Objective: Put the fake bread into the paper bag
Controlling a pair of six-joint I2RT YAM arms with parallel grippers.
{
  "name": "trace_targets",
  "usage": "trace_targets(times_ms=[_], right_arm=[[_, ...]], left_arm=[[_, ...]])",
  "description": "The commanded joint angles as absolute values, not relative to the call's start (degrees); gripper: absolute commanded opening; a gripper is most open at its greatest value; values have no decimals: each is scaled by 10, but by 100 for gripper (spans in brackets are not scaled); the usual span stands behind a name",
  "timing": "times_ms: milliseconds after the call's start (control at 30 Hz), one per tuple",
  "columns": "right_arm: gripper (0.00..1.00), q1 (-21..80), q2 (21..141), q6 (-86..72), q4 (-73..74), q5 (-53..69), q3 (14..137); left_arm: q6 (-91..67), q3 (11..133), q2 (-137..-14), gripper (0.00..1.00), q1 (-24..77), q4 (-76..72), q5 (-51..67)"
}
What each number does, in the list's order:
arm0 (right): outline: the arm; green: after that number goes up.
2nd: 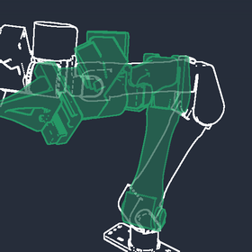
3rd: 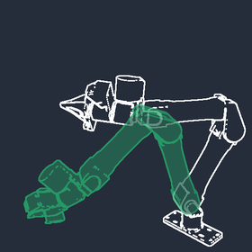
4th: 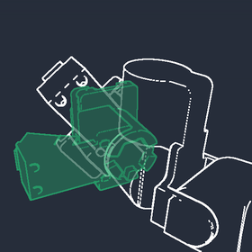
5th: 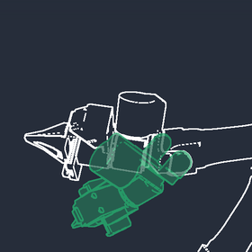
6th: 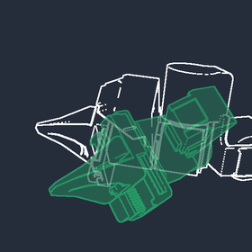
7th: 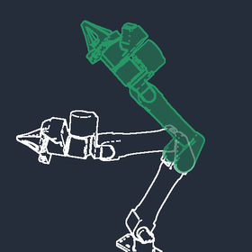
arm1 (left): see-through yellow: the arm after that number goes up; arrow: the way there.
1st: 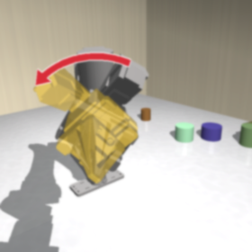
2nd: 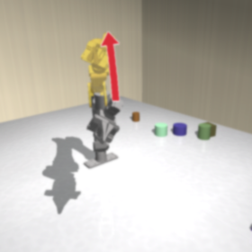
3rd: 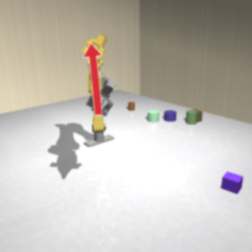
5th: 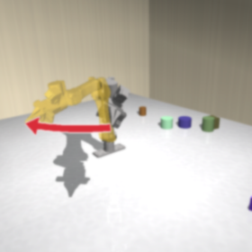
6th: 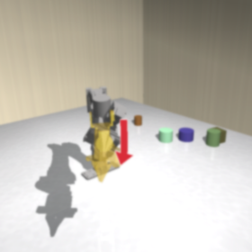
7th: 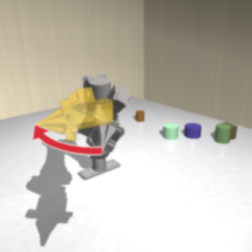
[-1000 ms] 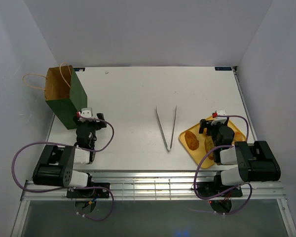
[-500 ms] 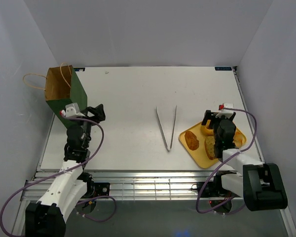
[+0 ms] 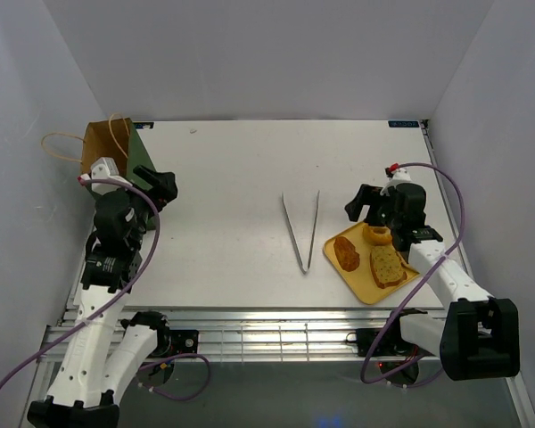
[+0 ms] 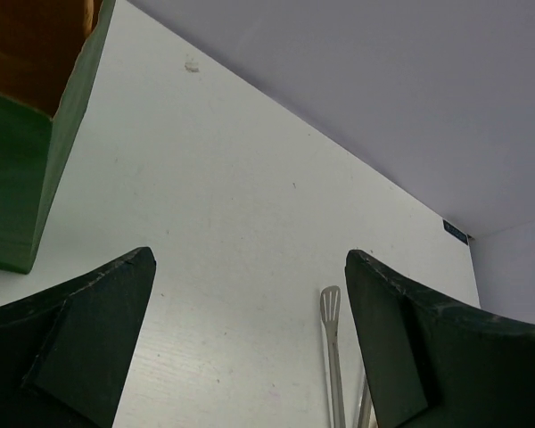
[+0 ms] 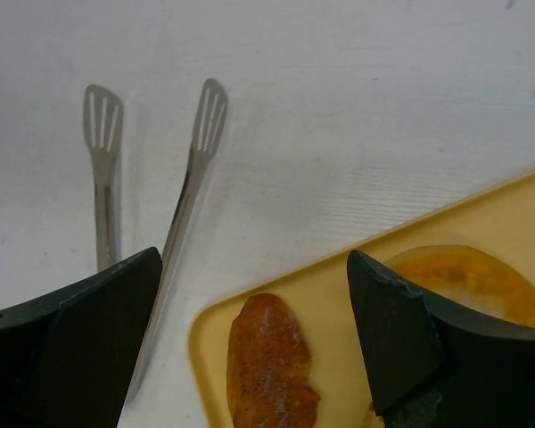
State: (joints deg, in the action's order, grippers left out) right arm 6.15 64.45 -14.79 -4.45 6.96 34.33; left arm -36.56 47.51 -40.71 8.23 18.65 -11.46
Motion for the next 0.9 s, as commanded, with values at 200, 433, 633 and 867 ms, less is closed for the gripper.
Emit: trace_targets(times_ms=[200,433,633,867], right_arm=[[90,63,673,-148,22,262,395],[90,63,678,-116,55,259,401],[90,77,694,-111,44,265,401],[93,161,740,-106,62,185,434]], left_arm=[[-315,705,-555,98,79,311,-220],[-315,859,-683,97,30,392,-273],[-300,892,-728,91,1,381,-293],[-295,874,-765,85,-91,361,-197]])
